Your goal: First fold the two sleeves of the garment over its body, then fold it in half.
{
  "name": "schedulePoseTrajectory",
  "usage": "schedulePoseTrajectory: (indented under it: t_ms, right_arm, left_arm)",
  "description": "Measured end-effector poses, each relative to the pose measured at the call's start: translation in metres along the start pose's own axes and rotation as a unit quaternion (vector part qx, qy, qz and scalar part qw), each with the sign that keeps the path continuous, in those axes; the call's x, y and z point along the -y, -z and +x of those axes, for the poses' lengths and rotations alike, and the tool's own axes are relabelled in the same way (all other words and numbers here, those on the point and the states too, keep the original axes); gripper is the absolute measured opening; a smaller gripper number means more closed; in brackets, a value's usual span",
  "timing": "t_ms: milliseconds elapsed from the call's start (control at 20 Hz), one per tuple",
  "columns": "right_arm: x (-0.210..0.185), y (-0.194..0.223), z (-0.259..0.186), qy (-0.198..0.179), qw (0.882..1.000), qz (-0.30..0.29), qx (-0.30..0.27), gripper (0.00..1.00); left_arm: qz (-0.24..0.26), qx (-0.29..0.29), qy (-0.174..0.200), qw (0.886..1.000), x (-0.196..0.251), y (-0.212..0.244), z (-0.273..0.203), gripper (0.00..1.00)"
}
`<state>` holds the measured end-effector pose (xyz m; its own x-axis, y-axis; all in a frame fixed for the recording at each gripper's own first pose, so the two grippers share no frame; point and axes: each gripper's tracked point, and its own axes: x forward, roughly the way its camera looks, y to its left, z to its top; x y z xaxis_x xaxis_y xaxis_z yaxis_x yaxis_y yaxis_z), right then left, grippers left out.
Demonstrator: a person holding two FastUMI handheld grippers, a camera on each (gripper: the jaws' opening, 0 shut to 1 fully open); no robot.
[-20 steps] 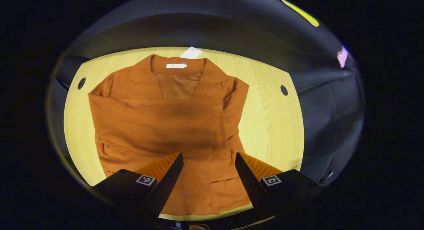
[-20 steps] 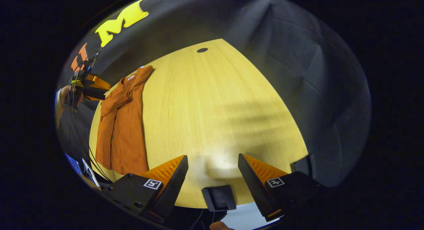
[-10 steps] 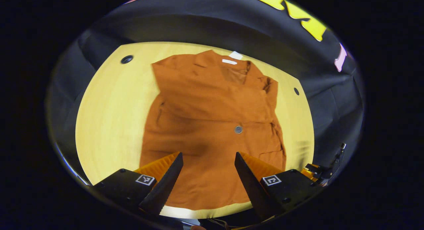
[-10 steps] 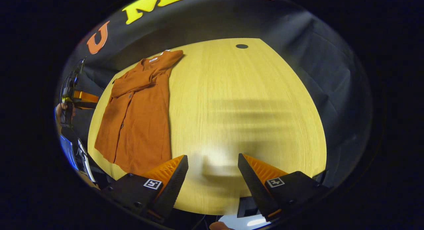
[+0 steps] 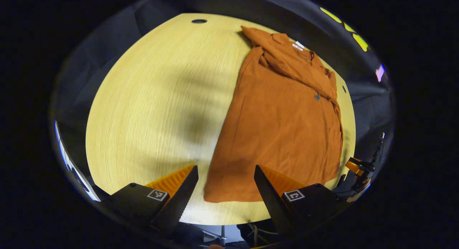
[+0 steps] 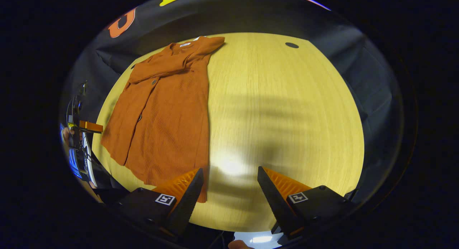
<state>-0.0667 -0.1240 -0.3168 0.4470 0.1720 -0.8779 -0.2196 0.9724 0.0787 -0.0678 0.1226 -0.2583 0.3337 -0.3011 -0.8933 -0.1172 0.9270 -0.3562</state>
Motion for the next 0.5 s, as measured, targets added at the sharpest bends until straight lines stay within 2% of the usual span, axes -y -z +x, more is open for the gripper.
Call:
schedulePoseTrajectory:
  t_ms: [50, 100, 200, 250, 350, 400, 450, 500]
  right_arm:
    - [-0.003, 0.005, 0.004, -0.004, 1.000, -0.004, -0.014, 0.98]
    - [-0.005, 0.009, 0.006, -0.010, 1.000, -0.006, -0.028, 0.94]
    - [-0.006, 0.016, 0.008, -0.029, 0.998, 0.001, -0.047, 0.94]
    - [-0.006, 0.020, 0.009, -0.039, 0.998, 0.012, -0.056, 0.98]
    - [-0.006, 0.028, 0.007, -0.062, 0.994, 0.043, -0.081, 0.98]
    - [-0.006, 0.018, 0.007, -0.078, 0.992, 0.061, -0.073, 0.98]
    - [-0.009, 0.017, 0.007, -0.096, 0.989, 0.078, -0.081, 0.94]
    - [-0.012, 0.018, 0.007, -0.116, 0.984, 0.094, -0.095, 0.98]
  left_arm:
    - [-0.006, -0.011, 0.008, 1.000, -0.005, 0.005, 0.000, 1.00]
    - [-0.015, -0.019, 0.019, 1.000, -0.007, 0.008, -0.001, 1.00]
    - [-0.028, -0.017, 0.054, 0.998, -0.001, 0.000, -0.008, 0.99]
    - [-0.034, -0.025, 0.078, 0.996, 0.006, -0.001, -0.012, 0.95]
    - [-0.041, -0.049, 0.134, 0.989, 0.019, -0.001, -0.022, 0.95]
    - [-0.052, -0.060, 0.161, 0.984, 0.025, -0.003, -0.027, 0.94]
    - [-0.061, -0.067, 0.178, 0.980, 0.029, -0.005, -0.032, 0.92]
    - [-0.066, -0.071, 0.194, 0.976, 0.033, -0.009, -0.036, 0.92]
